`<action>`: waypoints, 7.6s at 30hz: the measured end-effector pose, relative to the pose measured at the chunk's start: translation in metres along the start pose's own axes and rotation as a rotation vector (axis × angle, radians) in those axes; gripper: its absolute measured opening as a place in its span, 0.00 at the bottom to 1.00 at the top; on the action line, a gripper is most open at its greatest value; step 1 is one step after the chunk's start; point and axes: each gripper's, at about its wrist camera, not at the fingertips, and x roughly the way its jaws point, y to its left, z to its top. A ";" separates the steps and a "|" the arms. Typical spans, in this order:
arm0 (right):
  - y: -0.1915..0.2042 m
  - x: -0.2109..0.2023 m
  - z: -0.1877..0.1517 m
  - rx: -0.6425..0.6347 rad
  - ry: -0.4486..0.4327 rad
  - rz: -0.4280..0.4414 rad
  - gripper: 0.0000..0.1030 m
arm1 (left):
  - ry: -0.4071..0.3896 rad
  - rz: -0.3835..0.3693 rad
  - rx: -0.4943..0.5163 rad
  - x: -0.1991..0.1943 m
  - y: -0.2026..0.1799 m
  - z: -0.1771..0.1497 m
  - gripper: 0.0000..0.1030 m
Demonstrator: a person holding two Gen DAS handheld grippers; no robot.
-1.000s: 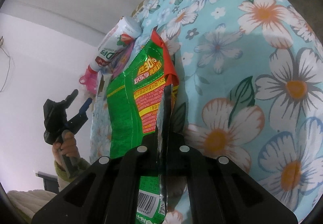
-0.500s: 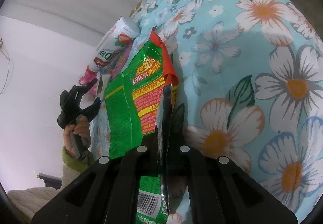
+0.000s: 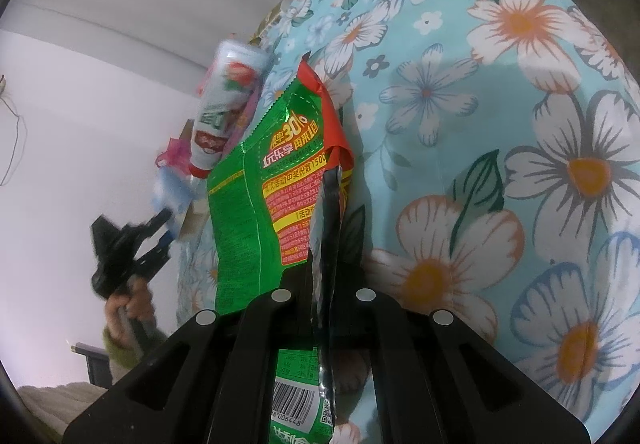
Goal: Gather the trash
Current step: 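Lift the blue-white box with the left tool while the right tool holds the green bag, then carry the box and green bag over the blue wastebasket and open both tools, then move both open tools back to the trash pile on the bed, then grasp the white AD milk bottle with the right tool while the left tool grasps the orange chip bag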
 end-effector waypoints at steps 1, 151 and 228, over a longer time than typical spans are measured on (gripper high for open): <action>0.000 0.000 0.000 -0.003 0.001 -0.002 0.02 | -0.014 0.052 0.080 -0.012 -0.008 -0.002 0.39; -0.370 -0.295 -0.154 0.994 -0.957 -0.118 0.23 | 0.667 -0.388 1.003 0.339 -0.600 -0.364 0.91; 0.134 0.172 0.124 0.251 0.010 -0.065 0.64 | -0.232 -0.092 0.194 -0.005 -0.016 0.047 0.73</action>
